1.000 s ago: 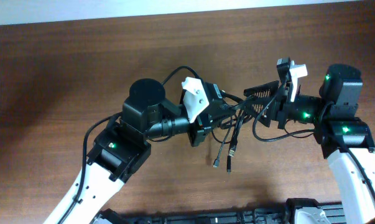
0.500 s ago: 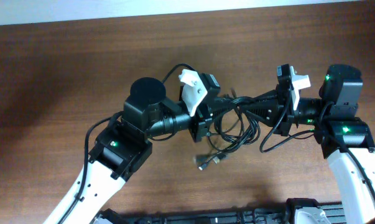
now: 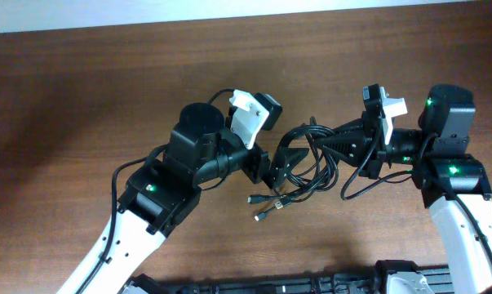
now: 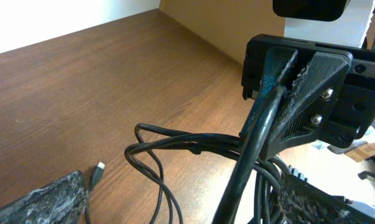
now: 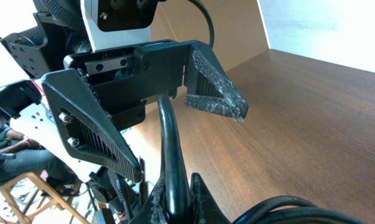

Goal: Untangle cables
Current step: 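Pull the right gripper away and open it, leaving cables hanging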

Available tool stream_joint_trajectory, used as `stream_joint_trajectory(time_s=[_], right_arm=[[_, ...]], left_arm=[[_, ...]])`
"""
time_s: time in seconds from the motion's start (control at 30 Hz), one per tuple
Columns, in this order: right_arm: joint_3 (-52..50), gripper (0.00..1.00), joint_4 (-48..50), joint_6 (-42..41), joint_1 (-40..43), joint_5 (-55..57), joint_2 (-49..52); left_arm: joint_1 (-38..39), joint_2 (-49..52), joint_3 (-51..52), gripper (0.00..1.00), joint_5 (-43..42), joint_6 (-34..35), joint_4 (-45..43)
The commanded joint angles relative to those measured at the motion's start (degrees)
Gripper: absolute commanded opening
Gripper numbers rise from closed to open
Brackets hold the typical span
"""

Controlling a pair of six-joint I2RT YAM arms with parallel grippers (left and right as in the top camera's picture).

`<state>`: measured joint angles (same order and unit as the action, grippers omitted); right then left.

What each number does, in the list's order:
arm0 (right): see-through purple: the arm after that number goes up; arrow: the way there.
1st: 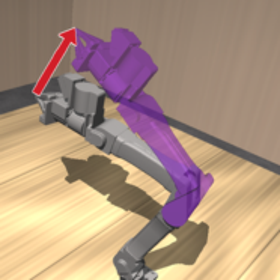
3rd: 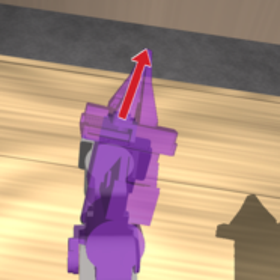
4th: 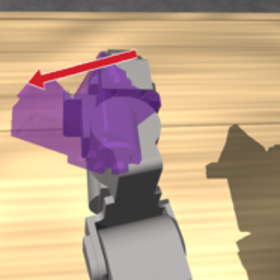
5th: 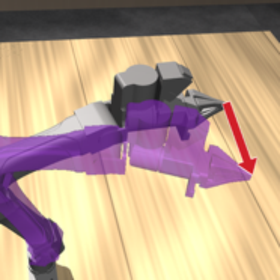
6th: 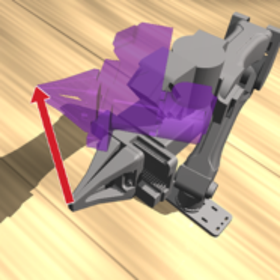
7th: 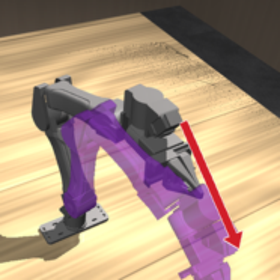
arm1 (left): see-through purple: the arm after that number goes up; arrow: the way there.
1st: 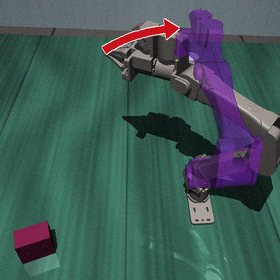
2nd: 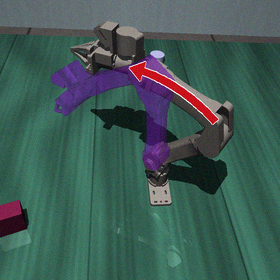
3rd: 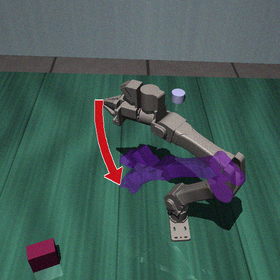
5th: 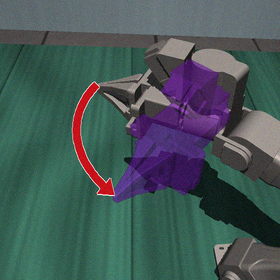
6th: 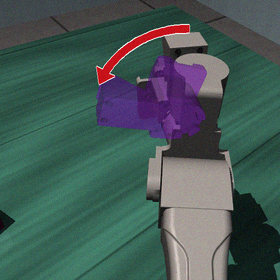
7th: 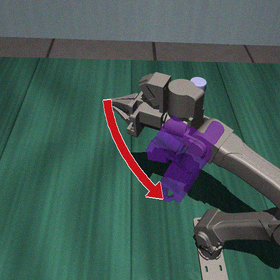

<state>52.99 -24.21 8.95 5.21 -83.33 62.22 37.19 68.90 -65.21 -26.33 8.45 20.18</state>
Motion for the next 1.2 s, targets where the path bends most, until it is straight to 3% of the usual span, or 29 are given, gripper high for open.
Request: stream_joint_trajectory(time_s=[0.0,0.07,0.13,0.37,0.5,0.57,0.63,0.7,0.77,0.93,1.17], right_arm=[[0.7,0.04,0.1,-0.9,-0.3,-2.0,0.0],[0.7,0.04,0.5,-2.0,-0.3,-2.0,0.0],[0.7,0.04,2.6,-5.3,-0.3,-2.0,0.0],[0.7,0.04,3.5,-7.0,-0.3,-2.0,0.0],[0.7,0.04,5.9,-10.5,-0.3,-2.0,0.0],[0.7,0.04,6.1,-10.6,-0.3,-2.0,0.0],[0.7,0.04,6.0,-10.6,-0.3,-2.0,0.0],[0.7,0.04,6.0,-10.6,-0.3,-2.0,0.0],[0.7,0.04,6.0,-10.5,-0.3,-2.0,0.0],[0.7,0.04,3.8,-10.5,-0.3,1.3,0.0],[0.7,0.04,-2.6,-10.4,-0.3,14.3,0.0]], left_arm=[[0.1,0.1,-0.7,0.99,-0.9,0.7,0.5],[0.2,0.2,-0.7,1.00,-0.9,0.7,1.3],[0.2,0.4,-0.7,0.92,-0.9,0.7,2.6],[0.2,1.3,-0.7,0.91,-3.5,0.7,4.2],[0.2,1.3,-0.7,0.72,-3.5,0.7,4.3],[0.2,1.3,-0.7,0.70,-3.5,0.7,4.6],[0.2,1.3,-0.7,0.53,-3.5,0.7,5.1],[0.2,1.3,-0.7,0.23,-3.5,0.7,5.7],[0.1,1.3,-0.7,0.00,-3.4,0.7,6.1],[0.1,1.3,-0.7,0.00,-3.2,-1.9,6.1],[-0.4,0.8,-0.7,0.00,-2.3,-4.2,6.1]])
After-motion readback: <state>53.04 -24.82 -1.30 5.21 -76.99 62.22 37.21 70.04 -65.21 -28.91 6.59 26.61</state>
